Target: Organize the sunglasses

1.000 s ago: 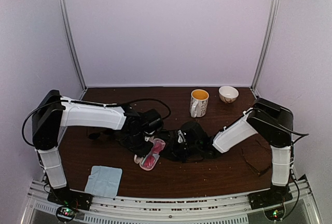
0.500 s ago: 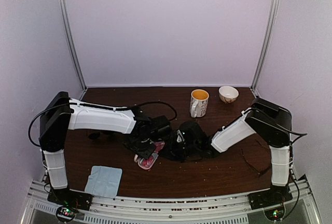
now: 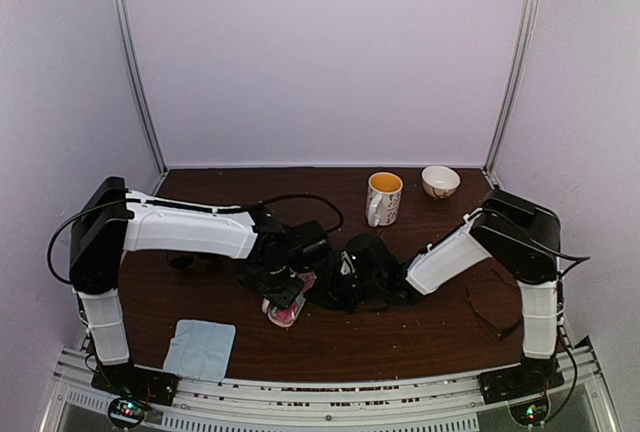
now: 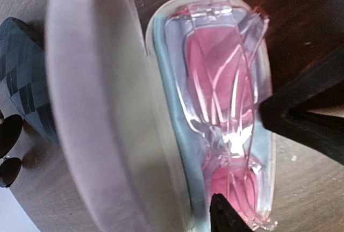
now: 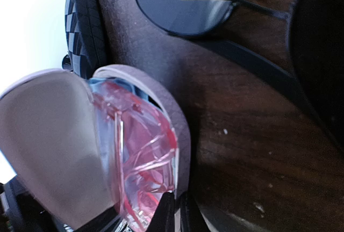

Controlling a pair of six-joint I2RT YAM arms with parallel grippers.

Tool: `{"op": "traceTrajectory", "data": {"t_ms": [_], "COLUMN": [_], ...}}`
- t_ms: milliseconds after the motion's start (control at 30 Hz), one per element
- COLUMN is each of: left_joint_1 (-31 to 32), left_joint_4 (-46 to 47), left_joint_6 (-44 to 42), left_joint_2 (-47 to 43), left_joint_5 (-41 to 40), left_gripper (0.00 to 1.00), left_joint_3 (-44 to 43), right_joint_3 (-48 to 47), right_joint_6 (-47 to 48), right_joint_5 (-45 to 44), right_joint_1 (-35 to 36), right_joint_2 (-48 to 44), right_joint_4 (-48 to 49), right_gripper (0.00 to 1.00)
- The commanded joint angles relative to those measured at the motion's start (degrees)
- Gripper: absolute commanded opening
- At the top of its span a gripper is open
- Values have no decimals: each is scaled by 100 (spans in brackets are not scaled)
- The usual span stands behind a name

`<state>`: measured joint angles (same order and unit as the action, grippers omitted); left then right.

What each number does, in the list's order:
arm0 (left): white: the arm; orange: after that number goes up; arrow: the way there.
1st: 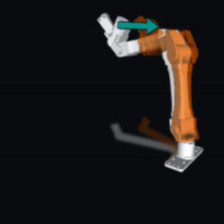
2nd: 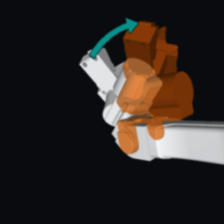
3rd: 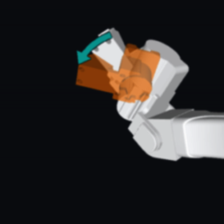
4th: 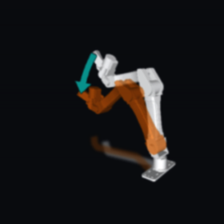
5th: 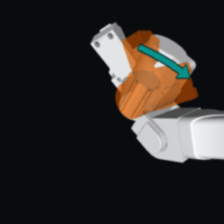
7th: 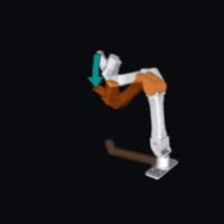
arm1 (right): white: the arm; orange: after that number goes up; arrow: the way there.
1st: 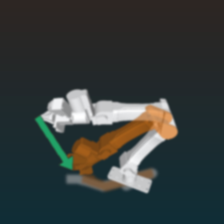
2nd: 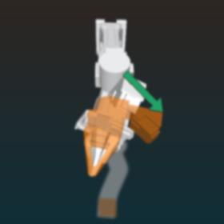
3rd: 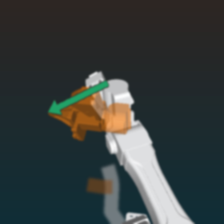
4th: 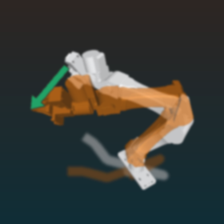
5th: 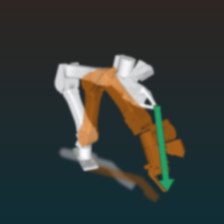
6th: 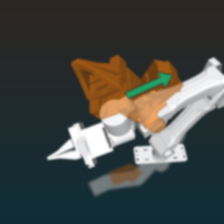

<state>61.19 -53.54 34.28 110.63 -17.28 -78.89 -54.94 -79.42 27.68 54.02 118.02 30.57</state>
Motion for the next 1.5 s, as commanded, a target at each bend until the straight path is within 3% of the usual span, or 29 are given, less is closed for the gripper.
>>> {"op": "traceTrajectory", "data": {"t_ms": [0, 400, 733, 1033, 1467], "left_joint_1": [60, -109, -362, -1214, -1770], "left_joint_4": [887, 696, 1070, 2046, 2259], "left_joint_6": [-129, -122, -320, -381, -363], "left_joint_2": [-271, -641, -1150, -2355, -2952], "left_joint_5": [518, 296, 1267, 2886, 2932], "left_gripper": [45, 49, 54, 48, 35], "left_joint_3": [-12, 27, 183, 1243, 2170], "right_joint_3": [-68, -139, -193, -226, -258], "right_joint_6": [30, 55, 90, 111, 119], "right_joint_5": [126, 149, 167, 153, 167], "right_joint_1": [100, 99, 99, 94, 99], "right_joint_2": [80, 136, 151, 136, 156], "right_joint_4": [409, 319, 257, 191, 165], "right_gripper": [5, 4, 4, 4, 4]}}
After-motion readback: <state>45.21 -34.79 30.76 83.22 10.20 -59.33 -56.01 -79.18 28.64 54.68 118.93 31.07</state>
